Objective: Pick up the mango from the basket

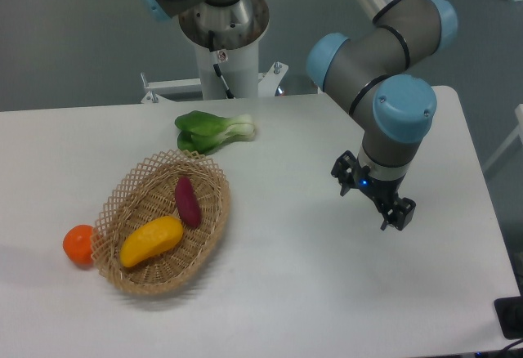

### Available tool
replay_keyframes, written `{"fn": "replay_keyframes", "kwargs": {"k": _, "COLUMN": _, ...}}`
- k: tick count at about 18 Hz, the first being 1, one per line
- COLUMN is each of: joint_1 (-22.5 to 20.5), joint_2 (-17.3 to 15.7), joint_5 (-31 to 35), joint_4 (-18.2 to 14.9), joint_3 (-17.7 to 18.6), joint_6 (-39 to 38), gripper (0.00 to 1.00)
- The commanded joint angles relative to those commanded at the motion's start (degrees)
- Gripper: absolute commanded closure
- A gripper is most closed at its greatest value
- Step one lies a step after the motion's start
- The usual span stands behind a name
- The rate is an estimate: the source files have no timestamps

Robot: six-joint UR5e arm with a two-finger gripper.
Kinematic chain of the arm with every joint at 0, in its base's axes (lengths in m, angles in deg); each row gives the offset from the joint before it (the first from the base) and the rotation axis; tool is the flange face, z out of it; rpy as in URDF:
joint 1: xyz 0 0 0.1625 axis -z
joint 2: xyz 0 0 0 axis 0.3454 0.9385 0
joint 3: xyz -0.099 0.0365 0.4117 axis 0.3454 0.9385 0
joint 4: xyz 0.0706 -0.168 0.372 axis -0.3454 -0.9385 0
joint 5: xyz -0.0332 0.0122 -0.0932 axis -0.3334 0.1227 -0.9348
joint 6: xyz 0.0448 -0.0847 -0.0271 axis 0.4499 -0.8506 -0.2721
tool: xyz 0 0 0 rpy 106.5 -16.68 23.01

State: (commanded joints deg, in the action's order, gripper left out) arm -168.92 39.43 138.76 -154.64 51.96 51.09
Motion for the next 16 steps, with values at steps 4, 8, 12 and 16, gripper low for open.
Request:
{"fn": "replay_keyframes", "kwargs": {"k": 4, "joint_1": 0.00, "joint_2": -0.09, "joint_5": -0.09, "joint_4": 0.09, "joint_3": 0.09, "joint_6": 0.00, "gripper": 0.00}}
{"fn": "replay_keyframes", "kwargs": {"k": 8, "joint_1": 0.00, "joint_2": -0.09, "joint_5": -0.26, "joint_4": 0.18, "joint_3": 0.00, "joint_6": -0.26, "gripper": 0.00}}
{"fn": "replay_keyframes", "kwargs": {"k": 12, "joint_1": 0.18, "joint_2": 0.00, "joint_5": -0.26, "joint_4": 0.44, "joint_3": 0.44, "joint_6": -0.79, "gripper": 0.00}}
{"fn": "replay_keyframes", "kwargs": {"k": 16, "joint_1": 0.00, "joint_2": -0.52, "joint_5": -1.14, "joint_4": 0.53, "joint_3": 1.05, "joint_6": -1.14, "gripper": 0.00}}
